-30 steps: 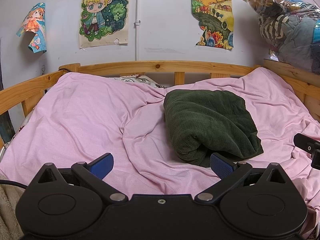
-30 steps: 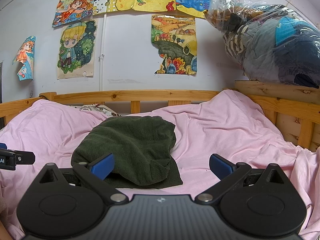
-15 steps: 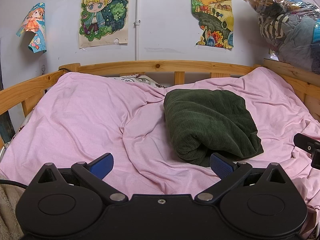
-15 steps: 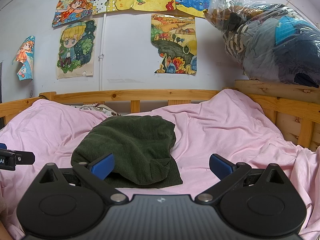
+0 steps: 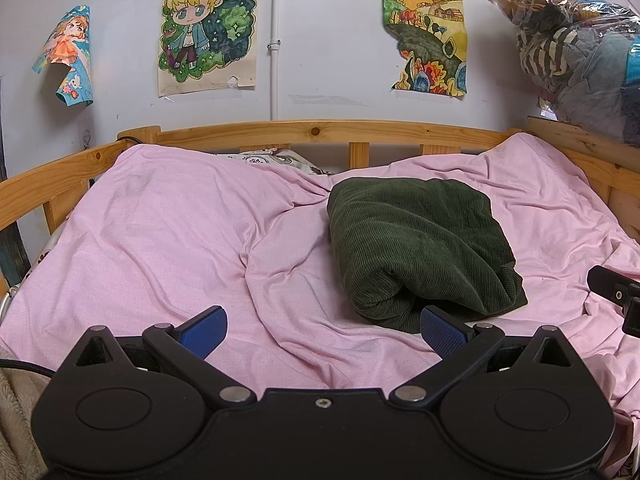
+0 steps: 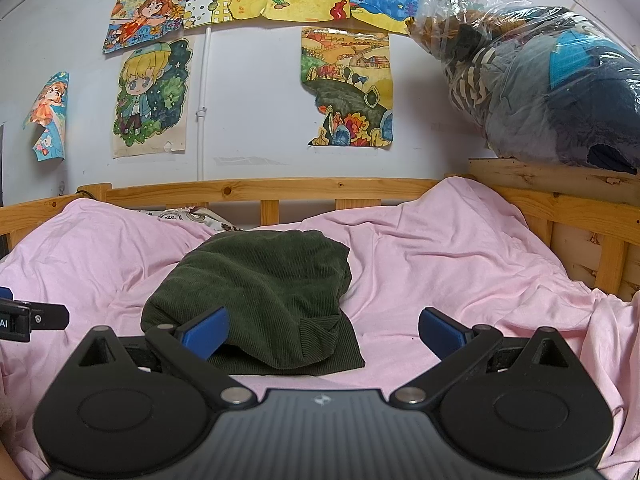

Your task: Fold large clothes

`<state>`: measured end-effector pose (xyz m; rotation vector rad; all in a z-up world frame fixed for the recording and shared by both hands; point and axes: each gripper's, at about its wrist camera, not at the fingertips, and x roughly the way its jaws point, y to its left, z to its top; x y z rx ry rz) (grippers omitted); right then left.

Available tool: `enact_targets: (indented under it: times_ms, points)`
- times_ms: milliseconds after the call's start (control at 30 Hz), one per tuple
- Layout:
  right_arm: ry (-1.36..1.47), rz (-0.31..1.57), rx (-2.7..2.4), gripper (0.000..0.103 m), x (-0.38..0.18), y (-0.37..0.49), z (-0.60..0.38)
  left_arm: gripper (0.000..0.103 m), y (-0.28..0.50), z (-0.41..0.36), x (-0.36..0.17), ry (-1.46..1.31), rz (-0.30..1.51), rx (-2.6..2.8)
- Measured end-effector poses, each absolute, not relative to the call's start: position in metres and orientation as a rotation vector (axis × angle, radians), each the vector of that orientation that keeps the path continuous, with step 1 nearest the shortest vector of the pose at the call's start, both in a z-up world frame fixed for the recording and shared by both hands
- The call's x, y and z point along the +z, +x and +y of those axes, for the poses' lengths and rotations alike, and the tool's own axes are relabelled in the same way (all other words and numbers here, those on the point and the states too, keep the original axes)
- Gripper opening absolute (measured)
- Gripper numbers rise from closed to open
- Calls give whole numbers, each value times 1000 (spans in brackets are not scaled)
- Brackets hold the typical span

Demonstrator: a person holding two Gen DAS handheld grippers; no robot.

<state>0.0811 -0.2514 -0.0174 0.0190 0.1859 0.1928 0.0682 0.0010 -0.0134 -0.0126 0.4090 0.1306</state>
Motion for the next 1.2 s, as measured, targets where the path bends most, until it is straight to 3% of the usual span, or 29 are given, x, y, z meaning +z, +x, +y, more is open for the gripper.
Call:
enact_targets:
  times_ms: [1200]
  points:
    - [27,230,170,103,-26,89,-252,102,71,-4,-15,60,460,105]
